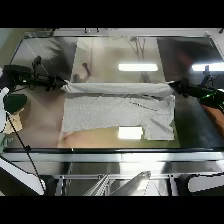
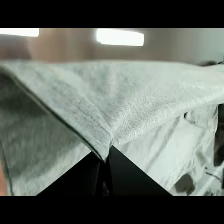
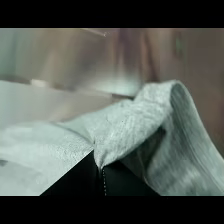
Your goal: Fold the shirts.
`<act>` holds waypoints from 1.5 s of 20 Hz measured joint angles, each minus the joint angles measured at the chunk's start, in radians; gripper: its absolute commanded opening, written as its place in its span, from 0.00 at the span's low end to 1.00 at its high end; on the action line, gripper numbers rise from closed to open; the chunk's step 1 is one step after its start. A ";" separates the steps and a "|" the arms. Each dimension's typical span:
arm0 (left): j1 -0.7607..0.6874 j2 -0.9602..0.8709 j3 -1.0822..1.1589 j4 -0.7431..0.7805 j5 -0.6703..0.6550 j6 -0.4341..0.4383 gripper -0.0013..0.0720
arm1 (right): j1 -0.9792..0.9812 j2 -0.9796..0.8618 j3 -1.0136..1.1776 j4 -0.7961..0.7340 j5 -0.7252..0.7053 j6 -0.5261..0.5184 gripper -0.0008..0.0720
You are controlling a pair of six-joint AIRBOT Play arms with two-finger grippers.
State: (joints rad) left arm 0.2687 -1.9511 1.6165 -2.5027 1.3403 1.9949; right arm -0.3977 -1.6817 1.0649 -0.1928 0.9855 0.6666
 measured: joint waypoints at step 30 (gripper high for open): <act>0.149 0.352 -0.498 0.280 0.213 -0.137 0.69 | -0.288 0.353 -0.243 -0.575 0.243 0.335 0.71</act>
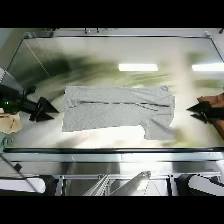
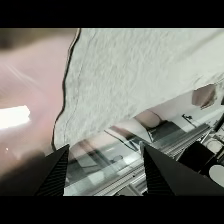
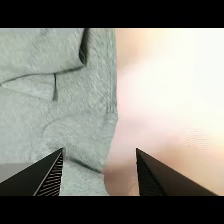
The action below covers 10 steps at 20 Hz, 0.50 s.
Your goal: Fold the shirts.
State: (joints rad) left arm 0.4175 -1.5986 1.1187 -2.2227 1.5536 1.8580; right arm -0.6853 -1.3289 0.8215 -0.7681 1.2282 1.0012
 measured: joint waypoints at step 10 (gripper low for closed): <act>0.010 0.133 -0.357 0.027 -0.188 0.029 0.69 | -0.009 0.045 -0.199 -0.008 -0.044 0.039 0.71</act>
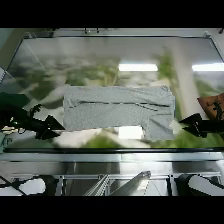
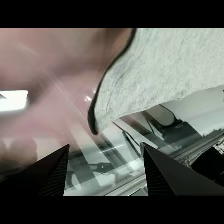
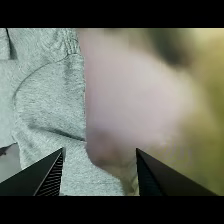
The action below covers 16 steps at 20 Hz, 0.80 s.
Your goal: Fold the shirts.
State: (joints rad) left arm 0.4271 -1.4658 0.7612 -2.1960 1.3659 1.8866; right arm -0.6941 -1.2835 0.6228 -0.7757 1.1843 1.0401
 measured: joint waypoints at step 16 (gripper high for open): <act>-0.174 0.005 -0.039 -0.110 -0.277 0.071 0.05 | 0.023 0.001 -0.045 0.053 0.022 -0.018 0.71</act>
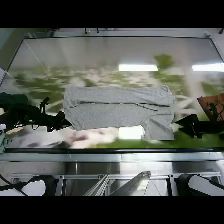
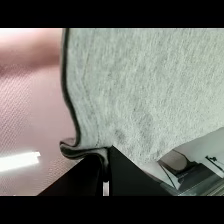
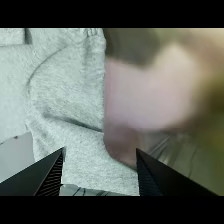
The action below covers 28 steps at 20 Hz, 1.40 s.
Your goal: Fold the shirts.
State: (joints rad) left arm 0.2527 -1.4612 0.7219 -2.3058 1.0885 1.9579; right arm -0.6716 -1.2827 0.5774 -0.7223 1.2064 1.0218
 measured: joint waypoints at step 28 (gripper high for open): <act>0.081 0.194 0.248 -0.078 0.379 0.016 0.05 | 0.267 0.646 -0.060 0.356 0.013 -0.163 0.04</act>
State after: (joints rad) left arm 0.3340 -1.2675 0.9695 -2.3840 1.4673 1.9743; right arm -0.4042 -0.6365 0.5171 -0.3664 1.2194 0.8593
